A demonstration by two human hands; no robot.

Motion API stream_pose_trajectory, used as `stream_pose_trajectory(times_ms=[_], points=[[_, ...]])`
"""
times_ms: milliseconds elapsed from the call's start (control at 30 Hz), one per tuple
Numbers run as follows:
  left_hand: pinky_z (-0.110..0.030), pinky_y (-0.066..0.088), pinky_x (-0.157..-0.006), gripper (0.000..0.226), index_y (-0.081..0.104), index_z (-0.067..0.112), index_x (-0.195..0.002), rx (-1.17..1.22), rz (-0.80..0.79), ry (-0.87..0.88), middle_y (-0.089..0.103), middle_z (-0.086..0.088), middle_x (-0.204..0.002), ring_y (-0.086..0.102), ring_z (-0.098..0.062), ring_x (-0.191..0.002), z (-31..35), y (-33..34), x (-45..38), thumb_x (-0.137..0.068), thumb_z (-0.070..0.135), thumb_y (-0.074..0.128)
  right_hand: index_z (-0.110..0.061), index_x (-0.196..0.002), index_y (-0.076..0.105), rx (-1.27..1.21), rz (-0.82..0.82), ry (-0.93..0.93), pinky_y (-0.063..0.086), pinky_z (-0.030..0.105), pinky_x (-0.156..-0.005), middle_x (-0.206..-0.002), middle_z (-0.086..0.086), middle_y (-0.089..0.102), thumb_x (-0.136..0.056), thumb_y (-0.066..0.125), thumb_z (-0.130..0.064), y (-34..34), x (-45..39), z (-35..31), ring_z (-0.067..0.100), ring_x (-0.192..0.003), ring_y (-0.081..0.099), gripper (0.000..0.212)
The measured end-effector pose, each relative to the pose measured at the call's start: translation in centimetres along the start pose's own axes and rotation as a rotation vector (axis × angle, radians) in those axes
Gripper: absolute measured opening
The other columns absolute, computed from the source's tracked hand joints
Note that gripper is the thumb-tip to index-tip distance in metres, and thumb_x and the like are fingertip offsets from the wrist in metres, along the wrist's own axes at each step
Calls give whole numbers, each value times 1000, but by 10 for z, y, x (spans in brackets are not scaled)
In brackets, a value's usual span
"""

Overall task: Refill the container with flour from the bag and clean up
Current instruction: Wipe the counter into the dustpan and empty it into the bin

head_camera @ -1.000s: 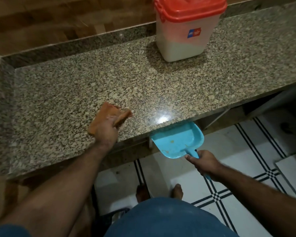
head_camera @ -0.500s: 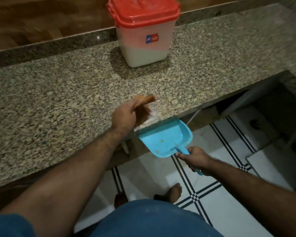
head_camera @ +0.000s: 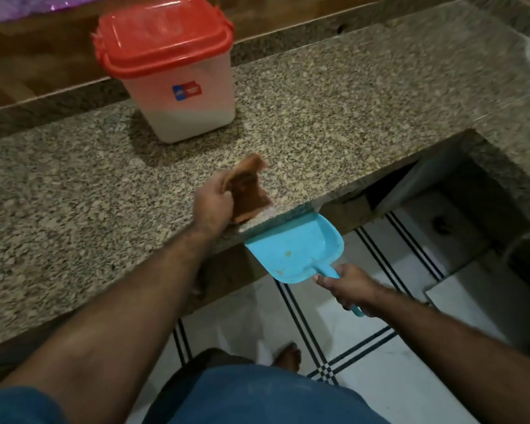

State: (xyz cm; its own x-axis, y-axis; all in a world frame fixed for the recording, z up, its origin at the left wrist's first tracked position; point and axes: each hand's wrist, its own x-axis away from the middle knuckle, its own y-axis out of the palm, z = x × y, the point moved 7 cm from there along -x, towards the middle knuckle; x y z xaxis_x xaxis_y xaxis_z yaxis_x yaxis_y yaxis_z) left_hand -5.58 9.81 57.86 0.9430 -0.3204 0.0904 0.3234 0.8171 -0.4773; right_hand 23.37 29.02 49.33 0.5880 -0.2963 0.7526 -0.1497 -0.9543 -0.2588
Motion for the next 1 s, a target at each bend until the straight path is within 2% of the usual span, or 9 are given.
stream_pose_trajectory(times_ms=[100,200,300,367,467,567,667,867,1000], points=[[-50,46,-118,54,46,44,-158,-409,-73,-56,58,-8,-153,56,-40,-139,-41,16,-10,-105,30,52,-14,-88,62,-8,-13,12,40,27,-46,-63,0,49,-102,72,-37,-25,-3,5,11,-49,43,28],[-52,3,-131,97,14,28,-173,-798,-291,-1,8,-10,-181,6,-42,-165,-54,68,6,-98,78,49,-14,-89,63,-18,-14,15,41,27,-47,-64,0,52,-101,73,-37,-41,-9,9,10,-50,45,28],[-42,22,-129,78,47,21,-162,-629,-320,198,42,-10,-170,37,-35,-156,-12,119,1,-92,40,75,-14,-91,65,-22,-11,16,43,26,-47,-65,-1,54,-100,74,-38,-53,-16,9,9,-50,46,28],[-37,42,-119,55,67,36,-143,-488,-431,333,62,1,-154,58,-21,-139,17,154,-3,-88,26,69,-14,-91,64,-16,-8,26,43,26,-46,-65,-1,55,-99,75,-40,-62,-22,9,9,-50,47,29],[-36,59,-96,34,79,36,-120,-280,-533,397,80,10,-117,73,-8,-107,63,185,-22,-89,28,69,-15,-88,61,-25,8,41,41,25,-44,-60,-4,53,-98,76,-40,-80,-33,10,9,-46,45,31],[-35,60,-79,36,81,23,-105,-181,-366,352,77,11,-88,73,-17,-87,108,192,-61,-76,12,64,-15,-86,59,-66,44,57,38,24,-42,-55,-4,51,-99,76,-35,-104,-43,13,9,-43,43,29],[-31,49,-74,39,76,22,-108,-251,-264,338,74,3,-92,72,-25,-92,138,215,-90,-78,5,58,-16,-87,60,-109,80,78,37,24,-43,-53,-5,50,-101,75,-31,-127,-48,12,10,-42,43,24],[-35,49,-97,36,70,34,-133,-453,-588,462,76,-1,-121,71,-26,-113,157,324,-75,-101,22,61,-19,-87,59,-62,86,104,36,23,-42,-56,-4,49,-100,75,-34,-153,-56,7,10,-43,42,25],[-36,55,-99,43,70,32,-137,-428,-673,479,78,-6,-124,73,-25,-112,132,297,-63,-96,19,65,-16,-91,59,0,32,89,38,25,-44,-60,-1,51,-97,77,-38,-159,-60,12,11,-45,44,29]])
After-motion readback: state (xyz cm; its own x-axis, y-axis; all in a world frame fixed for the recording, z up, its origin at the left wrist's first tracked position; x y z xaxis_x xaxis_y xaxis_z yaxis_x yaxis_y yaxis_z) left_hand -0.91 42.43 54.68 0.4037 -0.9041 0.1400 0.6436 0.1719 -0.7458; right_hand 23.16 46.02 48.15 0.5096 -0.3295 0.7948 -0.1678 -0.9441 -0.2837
